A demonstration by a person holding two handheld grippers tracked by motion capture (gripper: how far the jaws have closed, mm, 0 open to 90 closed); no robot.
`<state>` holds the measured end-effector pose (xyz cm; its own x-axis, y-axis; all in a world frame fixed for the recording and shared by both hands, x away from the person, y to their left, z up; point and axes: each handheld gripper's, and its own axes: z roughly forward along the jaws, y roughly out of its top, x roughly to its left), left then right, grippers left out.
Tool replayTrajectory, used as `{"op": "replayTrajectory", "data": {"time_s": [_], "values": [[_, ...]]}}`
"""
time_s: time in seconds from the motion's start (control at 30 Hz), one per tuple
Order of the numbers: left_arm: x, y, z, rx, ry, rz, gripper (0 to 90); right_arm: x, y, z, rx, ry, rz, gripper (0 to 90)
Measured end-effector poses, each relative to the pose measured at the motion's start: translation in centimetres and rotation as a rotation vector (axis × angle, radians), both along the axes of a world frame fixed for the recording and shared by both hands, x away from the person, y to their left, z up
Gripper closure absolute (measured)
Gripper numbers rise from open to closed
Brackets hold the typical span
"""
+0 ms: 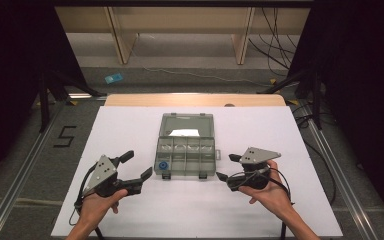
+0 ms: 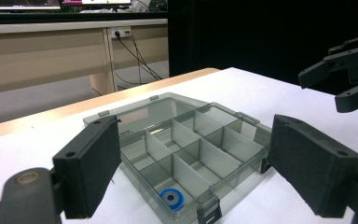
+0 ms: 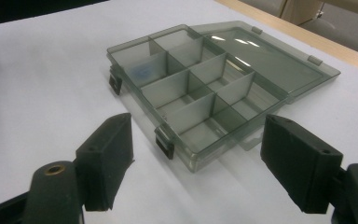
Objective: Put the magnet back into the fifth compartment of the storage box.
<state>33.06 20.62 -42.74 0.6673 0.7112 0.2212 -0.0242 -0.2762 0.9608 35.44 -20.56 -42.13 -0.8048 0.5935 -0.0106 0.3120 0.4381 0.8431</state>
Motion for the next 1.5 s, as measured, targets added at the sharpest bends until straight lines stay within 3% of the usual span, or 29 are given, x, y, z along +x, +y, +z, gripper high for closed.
{"op": "replayTrajectory", "data": {"time_s": [0.17, 0.97, 1.5], "values": [[0.0, 0.0, 0.0, 0.001, 0.001, 0.001, 16.5, -0.2, -0.6, 0.0, 0.02, -0.023, -0.013, 26.0], [0.0, 0.0, 0.0, 0.005, 0.002, 0.001, 16.5, -1.2, -2.5, 0.1, 0.097, -0.028, -0.066, 26.0], [0.0, 0.0, 0.0, 0.008, 0.004, 0.001, 16.5, -2.2, -3.6, 0.0, 0.108, -0.033, -0.088, 26.0]]}}
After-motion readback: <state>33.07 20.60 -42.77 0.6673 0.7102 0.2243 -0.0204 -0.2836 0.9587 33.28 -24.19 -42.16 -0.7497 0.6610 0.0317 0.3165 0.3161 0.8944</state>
